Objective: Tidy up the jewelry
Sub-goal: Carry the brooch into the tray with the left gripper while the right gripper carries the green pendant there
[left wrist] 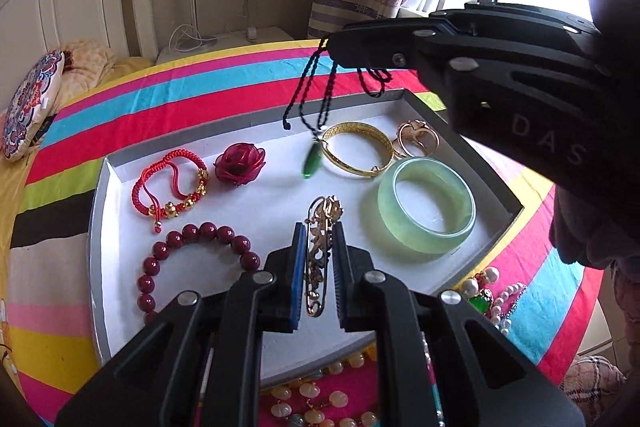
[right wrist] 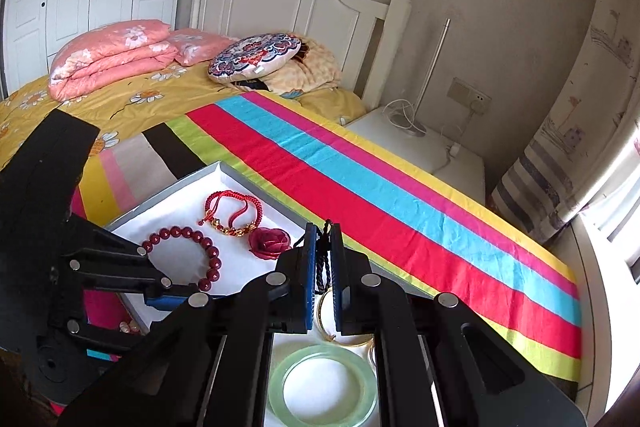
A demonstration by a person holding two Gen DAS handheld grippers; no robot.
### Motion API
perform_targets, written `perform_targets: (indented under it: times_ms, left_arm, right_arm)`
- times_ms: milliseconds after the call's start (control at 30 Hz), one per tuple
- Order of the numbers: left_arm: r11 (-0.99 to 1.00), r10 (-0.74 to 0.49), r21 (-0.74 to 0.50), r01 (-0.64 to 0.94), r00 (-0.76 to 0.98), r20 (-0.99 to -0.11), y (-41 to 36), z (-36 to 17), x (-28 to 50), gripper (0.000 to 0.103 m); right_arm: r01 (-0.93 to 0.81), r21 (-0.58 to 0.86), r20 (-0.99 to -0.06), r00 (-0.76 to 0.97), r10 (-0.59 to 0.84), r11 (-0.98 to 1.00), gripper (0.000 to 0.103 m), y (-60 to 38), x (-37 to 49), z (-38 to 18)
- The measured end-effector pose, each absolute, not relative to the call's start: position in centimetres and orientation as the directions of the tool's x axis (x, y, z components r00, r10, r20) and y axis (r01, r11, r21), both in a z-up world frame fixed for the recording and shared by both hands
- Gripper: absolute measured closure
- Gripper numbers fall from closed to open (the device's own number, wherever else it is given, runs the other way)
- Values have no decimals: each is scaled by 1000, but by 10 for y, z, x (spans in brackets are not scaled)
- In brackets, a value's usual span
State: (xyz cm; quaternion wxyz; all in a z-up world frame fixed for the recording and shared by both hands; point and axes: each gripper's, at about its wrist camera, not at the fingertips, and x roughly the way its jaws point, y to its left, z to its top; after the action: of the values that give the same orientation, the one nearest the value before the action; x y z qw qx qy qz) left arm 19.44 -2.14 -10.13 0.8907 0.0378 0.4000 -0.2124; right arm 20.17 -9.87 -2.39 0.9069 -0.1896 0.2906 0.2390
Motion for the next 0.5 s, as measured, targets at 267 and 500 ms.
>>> perform_targets:
  times_ms: [267,500]
  left_arm:
    - [904,-373,-139,404,589,-717,-11,-103,194,59]
    - [918,-347,-102,384,651,-676,2,-89,162,36]
  right_arm:
    - [-571,-184,-731,624,277,800,96,-90,206,-66]
    - [-543,-110,-768,578,276,832,95,-105,204,-79]
